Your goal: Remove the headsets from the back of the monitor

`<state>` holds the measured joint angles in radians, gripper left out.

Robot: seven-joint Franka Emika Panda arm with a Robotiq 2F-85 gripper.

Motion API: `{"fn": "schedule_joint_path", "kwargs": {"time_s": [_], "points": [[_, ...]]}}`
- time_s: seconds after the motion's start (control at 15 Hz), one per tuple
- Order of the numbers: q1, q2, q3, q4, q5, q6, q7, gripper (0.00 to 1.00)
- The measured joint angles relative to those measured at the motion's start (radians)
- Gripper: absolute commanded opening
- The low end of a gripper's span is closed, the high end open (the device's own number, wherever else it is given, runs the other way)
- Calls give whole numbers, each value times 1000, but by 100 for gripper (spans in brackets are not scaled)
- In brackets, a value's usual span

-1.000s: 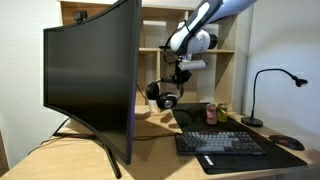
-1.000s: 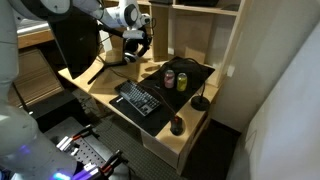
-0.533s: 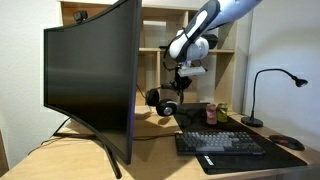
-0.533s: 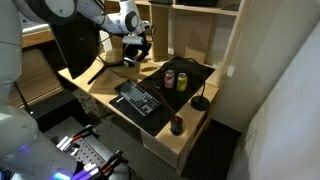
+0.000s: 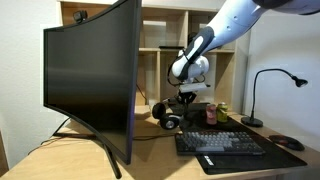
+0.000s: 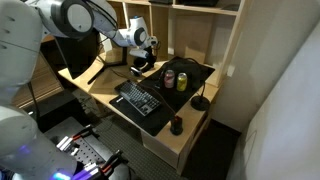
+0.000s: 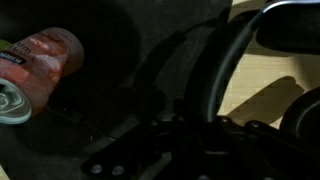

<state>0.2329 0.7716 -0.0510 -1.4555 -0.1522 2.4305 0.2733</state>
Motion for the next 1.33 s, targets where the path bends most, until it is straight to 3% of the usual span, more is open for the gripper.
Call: {"fn": "schedule_joint_path", "kwargs": {"time_s": [0.27,0.33,0.4,0.93,1.33], "points": [[-3,72,16,75,55,-1,12,5],[-1,87,20,92,62,-3,16,30],[1,101,23,109,66,-11,20,45],[46,134,-12,226,1,-206,47,98],[83,24,-18,241,-88,-236,31,100]]}}
